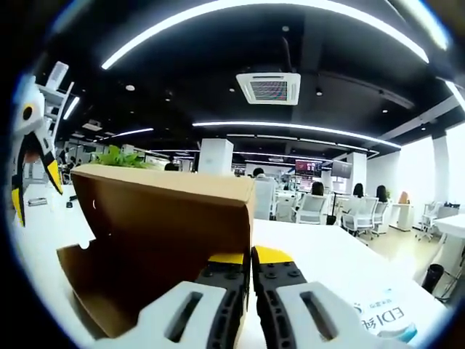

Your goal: Operate the shoe box by opening the lid, removing the specified soft item, and placing it in the target area until the item is outside and the box remains undamaged.

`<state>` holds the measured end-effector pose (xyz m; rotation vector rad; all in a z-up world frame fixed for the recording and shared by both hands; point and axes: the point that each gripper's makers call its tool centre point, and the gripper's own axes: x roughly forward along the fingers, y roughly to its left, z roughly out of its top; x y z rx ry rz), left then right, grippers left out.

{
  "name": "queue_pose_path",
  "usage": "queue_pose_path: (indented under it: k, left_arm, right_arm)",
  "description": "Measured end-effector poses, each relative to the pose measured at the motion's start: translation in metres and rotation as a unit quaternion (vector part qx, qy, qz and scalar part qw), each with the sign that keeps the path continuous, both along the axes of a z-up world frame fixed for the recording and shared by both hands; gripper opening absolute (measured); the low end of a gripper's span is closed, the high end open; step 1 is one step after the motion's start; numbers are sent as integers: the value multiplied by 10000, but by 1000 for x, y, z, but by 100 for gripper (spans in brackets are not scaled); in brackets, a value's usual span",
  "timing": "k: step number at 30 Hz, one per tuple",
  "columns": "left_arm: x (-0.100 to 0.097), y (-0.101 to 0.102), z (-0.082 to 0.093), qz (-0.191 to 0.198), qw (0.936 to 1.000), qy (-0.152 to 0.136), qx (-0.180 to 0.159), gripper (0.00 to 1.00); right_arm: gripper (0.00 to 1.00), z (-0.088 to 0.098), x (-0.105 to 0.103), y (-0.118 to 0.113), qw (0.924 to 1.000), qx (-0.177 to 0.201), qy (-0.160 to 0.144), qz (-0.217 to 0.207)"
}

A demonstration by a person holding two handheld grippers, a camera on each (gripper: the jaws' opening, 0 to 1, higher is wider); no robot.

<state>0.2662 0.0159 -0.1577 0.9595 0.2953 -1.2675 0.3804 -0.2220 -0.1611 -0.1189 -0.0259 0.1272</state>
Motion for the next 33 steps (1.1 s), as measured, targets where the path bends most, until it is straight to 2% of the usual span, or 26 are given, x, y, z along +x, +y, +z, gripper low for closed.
queue_pose_path:
  k: [3, 5, 7, 9, 14, 18, 22, 26, 29, 33]
  left_arm:
    - [2, -1, 16, 23, 9999, 71, -128, 58]
    - [5, 1, 22, 74, 9997, 171, -155, 58]
    - [14, 4, 27, 254, 9993, 198, -166, 60]
    - [20, 6, 31, 276, 9994, 153, -162, 62]
    - [42, 11, 43, 379, 9988, 249, -192, 63]
    - [56, 12, 44, 394, 9989, 234, 20, 62]
    - [60, 8, 44, 297, 9983, 483, 155, 61]
    - [73, 9, 45, 385, 9977, 427, 358, 61]
    - [78, 9, 46, 452, 9973, 422, 400, 58]
    - [72, 2, 45, 544, 9955, 675, 382, 58]
  right_arm:
    - [1, -1, -1, 0, 10000, 5, -10, 1]
    - [1, -1, -1, 0, 10000, 18, -8, 7]
    - [1, -1, -2, 0, 10000, -1, -15, 4]
    - [1, -1, -2, 0, 10000, 7, -21, 3]
    - [1, -1, -2, 1, 10000, 24, -27, 9]
    - [1, -2, -3, 1, 10000, -1, -22, 25]
    - [1, -2, -4, 2, 10000, -33, -24, 26]
    - [1, -3, -6, 2, 10000, 5, -41, 18]
    - [1, -4, -7, 2, 10000, 12, -31, 22]
    - [1, -5, -7, 3, 10000, 7, -23, 16]
